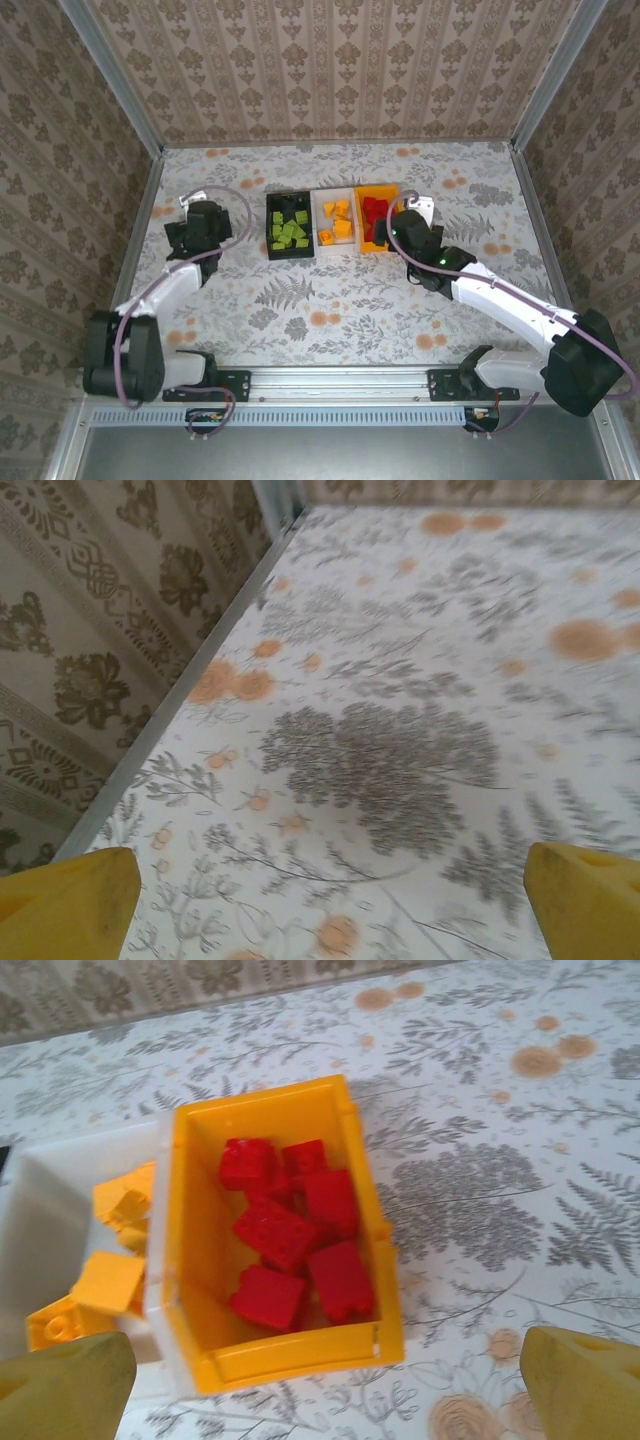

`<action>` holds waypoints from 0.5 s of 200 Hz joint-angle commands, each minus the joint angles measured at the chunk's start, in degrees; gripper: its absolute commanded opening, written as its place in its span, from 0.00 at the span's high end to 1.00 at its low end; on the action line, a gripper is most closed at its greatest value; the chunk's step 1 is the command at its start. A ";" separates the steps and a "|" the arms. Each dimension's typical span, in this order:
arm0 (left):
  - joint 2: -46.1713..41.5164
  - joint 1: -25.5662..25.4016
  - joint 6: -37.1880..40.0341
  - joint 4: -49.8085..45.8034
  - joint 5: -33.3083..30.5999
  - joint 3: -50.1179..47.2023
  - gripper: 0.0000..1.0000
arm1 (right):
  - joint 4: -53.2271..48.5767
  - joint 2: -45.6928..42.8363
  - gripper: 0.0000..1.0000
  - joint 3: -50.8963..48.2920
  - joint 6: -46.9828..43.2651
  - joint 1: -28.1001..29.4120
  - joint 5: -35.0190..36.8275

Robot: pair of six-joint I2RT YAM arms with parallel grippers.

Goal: Sort the legos into containers by color

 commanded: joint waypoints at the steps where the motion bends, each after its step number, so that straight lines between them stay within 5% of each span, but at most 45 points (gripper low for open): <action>1: 4.93 1.81 7.81 8.91 0.69 -1.89 0.00 | -1.16 -1.60 0.00 -1.21 1.13 -2.73 3.52; 46: 9.63 3.14 12.31 32.76 8.82 -10.88 0.00 | 2.53 -6.82 0.00 -5.22 -1.38 -10.26 3.23; 77: 10.25 5.04 11.72 38.59 14.86 -13.92 0.00 | 21.68 -10.15 0.00 -14.38 -15.19 -17.81 3.10; 100: 13.21 7.25 11.86 51.25 21.79 -19.66 0.00 | 33.78 -7.11 0.00 -20.73 -20.24 -26.29 -4.45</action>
